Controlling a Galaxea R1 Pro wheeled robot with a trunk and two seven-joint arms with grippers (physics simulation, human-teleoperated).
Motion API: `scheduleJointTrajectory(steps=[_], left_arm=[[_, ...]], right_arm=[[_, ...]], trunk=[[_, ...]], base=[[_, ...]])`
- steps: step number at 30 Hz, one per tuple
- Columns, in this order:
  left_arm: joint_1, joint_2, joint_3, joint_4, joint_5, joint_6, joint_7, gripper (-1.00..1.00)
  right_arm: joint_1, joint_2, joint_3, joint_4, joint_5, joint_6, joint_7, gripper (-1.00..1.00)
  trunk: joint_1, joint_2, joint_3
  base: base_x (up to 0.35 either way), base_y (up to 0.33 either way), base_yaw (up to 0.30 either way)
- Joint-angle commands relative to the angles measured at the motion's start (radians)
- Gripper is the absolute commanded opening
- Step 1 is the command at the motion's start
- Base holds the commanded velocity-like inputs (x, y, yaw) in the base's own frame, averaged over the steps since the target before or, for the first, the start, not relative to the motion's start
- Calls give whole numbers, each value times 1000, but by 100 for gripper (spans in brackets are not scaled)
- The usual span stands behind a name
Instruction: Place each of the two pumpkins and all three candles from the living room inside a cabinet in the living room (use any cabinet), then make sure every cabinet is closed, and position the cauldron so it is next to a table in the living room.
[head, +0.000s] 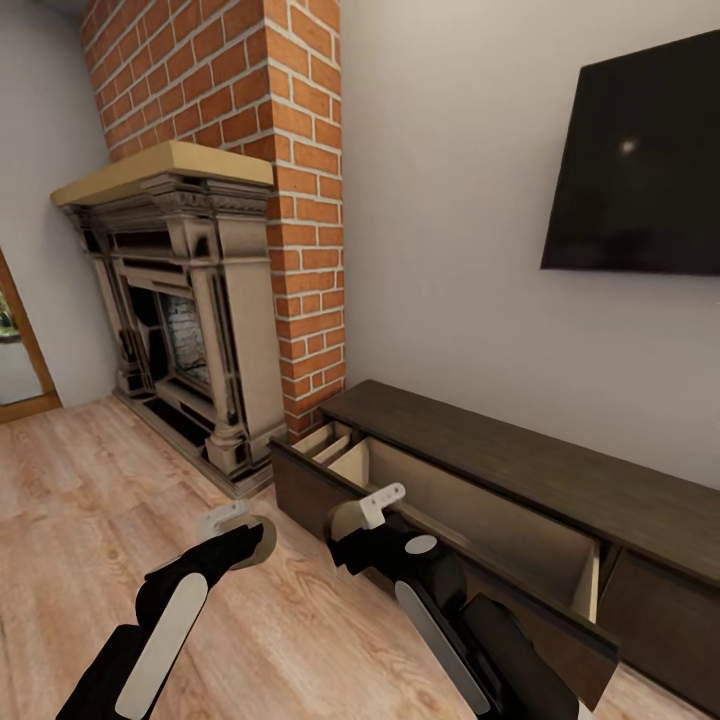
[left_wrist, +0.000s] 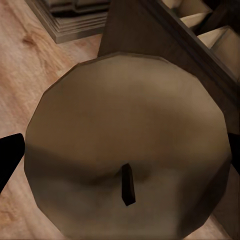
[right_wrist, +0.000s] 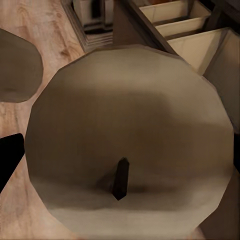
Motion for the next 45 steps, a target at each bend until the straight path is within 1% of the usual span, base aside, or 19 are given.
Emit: scheduleJointTrajectory(steps=[1, 20, 24, 27, 32, 43, 45], left_arm=[[-1, 1, -2, -1, 11, 1, 10, -100], [-1, 0, -2, 2, 20, 1, -1, -100], [-1, -1, -2, 2, 21, 1, -2, -100], [-1, -1, -3, 2, 21, 1, -3, -100], [-1, -2, -3, 2, 22, 1, -3, -100], [-1, -2, -3, 3, 21, 1, -6, -100], [-1, -2, -3, 3, 21, 1, -6, -100]], right_arm=[[-1, 0, 1, -1, -13, 2, -10, -100], [-1, 1, 5, -3, -16, 5, -1, -100], [-3, 1, 1, -6, -18, 4, -2, -100], [-5, 2, -3, -33, -18, 3, -7, -100], [-13, 4, -7, -60, -16, 3, -10, -100], [-22, 1, -9, -71, -13, 6, -11, -100], [-22, 1, -10, -71, -13, 7, -11, -100]], trunk=[[-4, 7, 2], [-77, 140, 62], [-92, 168, 74], [-104, 189, 83], [-123, 224, 93], [-165, 301, 111], [-165, 301, 107]], base=[[0, 0, 0], [0, 0, 0], [0, 0, 0], [0, 0, 0], [0, 0, 0], [0, 0, 0], [0, 0, 0]])
